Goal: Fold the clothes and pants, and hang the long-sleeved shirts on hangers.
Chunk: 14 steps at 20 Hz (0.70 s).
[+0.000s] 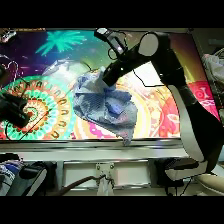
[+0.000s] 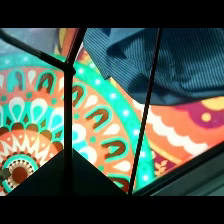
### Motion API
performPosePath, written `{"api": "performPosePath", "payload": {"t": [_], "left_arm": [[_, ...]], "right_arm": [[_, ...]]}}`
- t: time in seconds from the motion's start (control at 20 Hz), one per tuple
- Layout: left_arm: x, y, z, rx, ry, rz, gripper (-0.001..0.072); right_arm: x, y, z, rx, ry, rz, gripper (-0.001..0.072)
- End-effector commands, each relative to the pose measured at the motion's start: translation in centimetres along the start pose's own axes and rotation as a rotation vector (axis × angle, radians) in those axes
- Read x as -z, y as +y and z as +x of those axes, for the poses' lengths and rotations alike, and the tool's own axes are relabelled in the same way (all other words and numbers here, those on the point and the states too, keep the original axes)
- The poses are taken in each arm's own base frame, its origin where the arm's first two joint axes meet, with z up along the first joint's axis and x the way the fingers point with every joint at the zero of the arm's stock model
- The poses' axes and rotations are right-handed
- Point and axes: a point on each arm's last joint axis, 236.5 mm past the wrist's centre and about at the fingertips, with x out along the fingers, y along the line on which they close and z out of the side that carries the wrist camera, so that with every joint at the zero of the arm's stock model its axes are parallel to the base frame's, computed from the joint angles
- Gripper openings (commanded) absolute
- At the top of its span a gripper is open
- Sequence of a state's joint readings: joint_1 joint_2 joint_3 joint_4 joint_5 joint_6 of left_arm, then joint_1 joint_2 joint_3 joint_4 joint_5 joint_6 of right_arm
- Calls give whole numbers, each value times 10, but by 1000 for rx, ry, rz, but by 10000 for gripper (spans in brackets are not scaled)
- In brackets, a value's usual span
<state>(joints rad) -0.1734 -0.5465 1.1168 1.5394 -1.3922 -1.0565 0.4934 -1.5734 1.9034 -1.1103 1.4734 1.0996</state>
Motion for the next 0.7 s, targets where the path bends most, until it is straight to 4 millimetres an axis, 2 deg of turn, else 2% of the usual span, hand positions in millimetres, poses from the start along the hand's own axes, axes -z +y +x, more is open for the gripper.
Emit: {"api": "performPosePath", "payload": {"t": [0.0, 0.15, 0.25, 0.4, 0.5, 0.65], "left_arm": [[18, -15, -12, 1, 24, 245, 10], [7, -4, -1, -35, 16, 405, 11], [-15, 15, 9, -115, -27, 420, 11], [-56, 31, 22, -200, -142, 456, 11], [-67, 22, 37, -173, -152, 540, 10], [-58, -12, 56, -45, -98, 647, 10]], "right_arm": [[36, 30, -32, -55, 133, -31, 21], [47, 44, -51, -69, 163, -44, 20], [55, 54, -60, -87, 190, -35, 20], [52, 60, -69, -87, 165, -44, 20], [51, 60, -69, -82, 160, -45, 20], [48, 48, -68, -34, 148, -41, 21]]}}
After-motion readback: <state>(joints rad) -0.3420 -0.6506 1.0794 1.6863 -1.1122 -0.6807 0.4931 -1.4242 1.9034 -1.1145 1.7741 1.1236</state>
